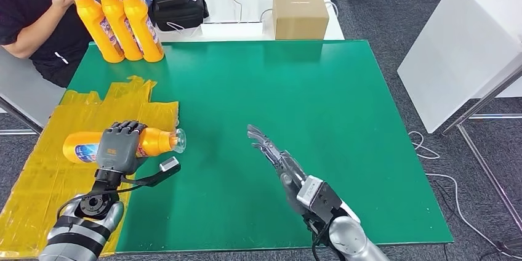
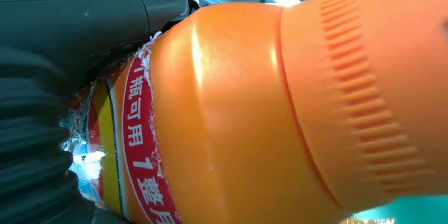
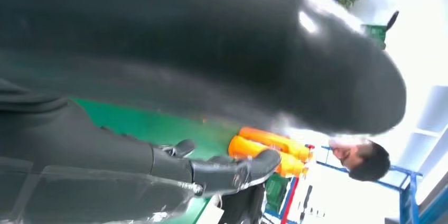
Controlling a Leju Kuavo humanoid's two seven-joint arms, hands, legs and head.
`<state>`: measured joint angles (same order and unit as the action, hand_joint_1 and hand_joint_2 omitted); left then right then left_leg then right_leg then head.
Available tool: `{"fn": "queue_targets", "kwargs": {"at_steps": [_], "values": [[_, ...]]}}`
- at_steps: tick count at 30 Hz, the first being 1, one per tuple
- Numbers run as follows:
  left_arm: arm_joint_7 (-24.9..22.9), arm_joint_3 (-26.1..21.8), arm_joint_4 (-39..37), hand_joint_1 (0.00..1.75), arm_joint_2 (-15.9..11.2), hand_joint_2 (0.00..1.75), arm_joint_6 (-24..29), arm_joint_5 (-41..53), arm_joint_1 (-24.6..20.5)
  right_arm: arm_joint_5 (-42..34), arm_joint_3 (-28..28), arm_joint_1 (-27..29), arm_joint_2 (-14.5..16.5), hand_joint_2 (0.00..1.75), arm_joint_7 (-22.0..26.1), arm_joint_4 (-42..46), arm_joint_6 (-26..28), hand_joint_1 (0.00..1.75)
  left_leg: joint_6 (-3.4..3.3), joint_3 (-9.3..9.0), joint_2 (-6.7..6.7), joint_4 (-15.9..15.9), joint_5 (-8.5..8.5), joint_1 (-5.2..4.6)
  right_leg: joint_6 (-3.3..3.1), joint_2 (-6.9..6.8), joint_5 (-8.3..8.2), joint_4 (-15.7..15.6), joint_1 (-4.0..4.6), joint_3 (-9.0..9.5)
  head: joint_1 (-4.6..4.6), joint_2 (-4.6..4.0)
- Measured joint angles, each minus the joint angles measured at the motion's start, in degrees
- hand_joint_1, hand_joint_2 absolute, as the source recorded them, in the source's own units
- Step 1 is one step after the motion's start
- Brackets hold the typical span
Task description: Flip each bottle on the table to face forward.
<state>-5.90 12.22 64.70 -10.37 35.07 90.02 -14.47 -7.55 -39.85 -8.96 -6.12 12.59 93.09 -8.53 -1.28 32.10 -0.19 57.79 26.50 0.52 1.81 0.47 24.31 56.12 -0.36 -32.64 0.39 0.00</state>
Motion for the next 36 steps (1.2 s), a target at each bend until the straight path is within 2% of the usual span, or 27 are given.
{"fn": "queue_targets", "kwargs": {"at_steps": [10, 12, 14, 16, 20, 36], "values": [[0.02, 0.03, -1.15, 1.75, -0.1, 1.75, -0.51, -0.38, -0.12, 0.06, 0.41, -0.01, -0.02, 0.0, 0.0, 0.07, -0.15, 0.0, 0.0, 0.02, 0.0, 0.0, 0.0, 0.01, 0.0, 0.0, 0.0, 0.0, 0.05, -0.02, 0.0, 0.0], [0.34, 0.06, -1.51, 0.87, -0.09, 1.75, -1.23, -0.99, -0.27, 0.13, 0.42, -0.02, -0.02, 0.0, -0.03, 0.07, -0.19, 0.0, 0.0, 0.02, 0.0, 0.0, 0.0, 0.01, 0.0, 0.0, 0.0, 0.0, 0.05, -0.02, -0.01, 0.0], [1.32, 0.14, -2.17, 0.0, -0.05, 0.87, -3.13, -2.29, -0.63, 0.17, 0.42, -0.05, -0.02, 0.0, -0.16, 0.07, -0.25, 0.0, 0.0, 0.02, 0.0, 0.0, 0.0, 0.01, 0.0, 0.0, 0.0, 0.0, 0.05, -0.02, -0.01, 0.0], [2.68, 0.31, -3.23, 0.0, -0.04, 0.0, -5.97, -3.73, -1.26, 0.23, 0.42, -0.08, -0.01, 0.0, -0.36, 0.07, -0.37, 0.0, 0.0, 0.02, 0.0, 0.0, 0.0, 0.01, 0.0, 0.0, 0.0, 0.0, 0.05, -0.02, -0.01, 0.0], [3.12, 1.13, -5.61, 0.0, -0.06, 0.0, -8.78, -4.47, -2.65, 0.33, 0.42, -0.16, 0.02, 0.0, -0.76, 0.07, -0.71, 0.0, 0.0, 0.03, 0.0, 0.0, 0.0, 0.01, 0.0, 0.0, 0.0, 0.01, 0.05, -0.02, 0.0, 0.0], [1.86, 2.8, -8.54, 0.0, -0.28, 0.0, -9.21, -3.94, -4.15, 0.51, 0.39, -0.5, 0.33, 0.0, -1.02, 0.07, -0.91, 0.0, 0.0, 0.05, -0.01, 0.0, 0.0, 0.02, 0.0, -0.01, 0.0, 0.01, 0.05, -0.03, -0.01, 0.0]]}}
